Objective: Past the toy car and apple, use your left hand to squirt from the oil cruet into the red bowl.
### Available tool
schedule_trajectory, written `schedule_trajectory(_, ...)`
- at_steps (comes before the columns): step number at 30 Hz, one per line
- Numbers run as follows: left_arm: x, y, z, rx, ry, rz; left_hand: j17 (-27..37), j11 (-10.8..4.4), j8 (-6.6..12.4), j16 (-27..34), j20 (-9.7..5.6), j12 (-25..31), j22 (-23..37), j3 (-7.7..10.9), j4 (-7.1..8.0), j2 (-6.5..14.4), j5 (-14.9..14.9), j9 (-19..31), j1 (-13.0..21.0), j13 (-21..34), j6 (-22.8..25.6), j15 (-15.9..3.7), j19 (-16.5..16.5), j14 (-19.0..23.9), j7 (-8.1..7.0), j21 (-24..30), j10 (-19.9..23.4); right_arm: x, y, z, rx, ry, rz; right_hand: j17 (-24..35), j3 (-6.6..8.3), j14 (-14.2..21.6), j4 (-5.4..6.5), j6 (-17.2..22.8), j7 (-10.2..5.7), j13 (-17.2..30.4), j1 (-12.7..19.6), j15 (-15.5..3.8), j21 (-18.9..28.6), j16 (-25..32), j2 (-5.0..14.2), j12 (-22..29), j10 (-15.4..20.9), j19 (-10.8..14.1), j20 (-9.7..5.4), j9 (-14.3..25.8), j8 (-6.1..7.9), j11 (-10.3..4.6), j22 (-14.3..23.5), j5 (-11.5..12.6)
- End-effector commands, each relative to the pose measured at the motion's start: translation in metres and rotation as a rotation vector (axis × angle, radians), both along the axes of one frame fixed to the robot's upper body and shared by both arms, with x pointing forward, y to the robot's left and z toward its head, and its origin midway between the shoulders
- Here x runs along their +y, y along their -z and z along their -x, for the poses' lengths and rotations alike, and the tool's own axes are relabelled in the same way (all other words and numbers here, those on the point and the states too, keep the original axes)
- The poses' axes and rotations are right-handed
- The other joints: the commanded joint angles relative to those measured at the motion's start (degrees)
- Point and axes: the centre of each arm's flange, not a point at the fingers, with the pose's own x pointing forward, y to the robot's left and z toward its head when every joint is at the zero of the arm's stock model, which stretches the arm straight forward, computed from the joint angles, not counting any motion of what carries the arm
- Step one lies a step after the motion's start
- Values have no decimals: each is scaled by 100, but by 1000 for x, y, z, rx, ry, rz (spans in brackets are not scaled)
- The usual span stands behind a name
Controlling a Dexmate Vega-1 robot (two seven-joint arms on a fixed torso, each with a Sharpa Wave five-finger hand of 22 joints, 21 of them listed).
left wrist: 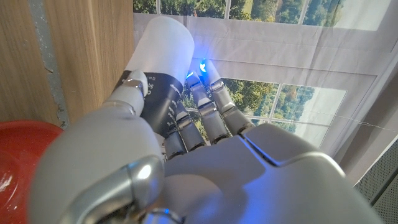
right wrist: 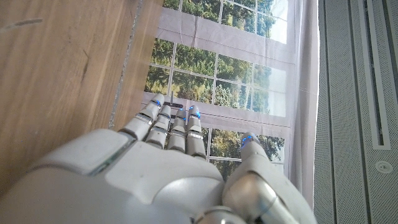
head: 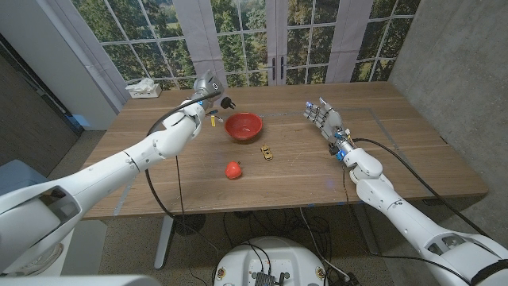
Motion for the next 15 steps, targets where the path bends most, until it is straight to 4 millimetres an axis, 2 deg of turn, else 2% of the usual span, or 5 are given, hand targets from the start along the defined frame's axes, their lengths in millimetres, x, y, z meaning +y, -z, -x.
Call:
schedule_trajectory(1, 6, 3, 5, -34, -5, 89, 12, -3, 20, 20, -744, -16, 13, 57, 123, -20, -6, 1, -136, 1, -67, -876, 61, -59, 39, -34, -44, 1, -2, 4, -4, 5, 13, 12, 21, 15, -31, -15, -24, 19, -1, 19, -3, 4, 35, 33, 22, 57, 1, 24, 7, 32, 28, -4)
schedule_trajectory(15, 27, 12, 19, -148, 40, 293, 13, -1, 66, 33, -748, -3, 8, 66, 184, 22, -12, 1, -342, -4, -13, -869, 113, -80, 98, -111, -78, 4, -10, 14, -17, 21, 37, 6, 21, 17, -35, -7, -14, 18, -15, 22, -4, 4, 32, 37, 32, 61, 7, 24, 11, 37, 27, -4)
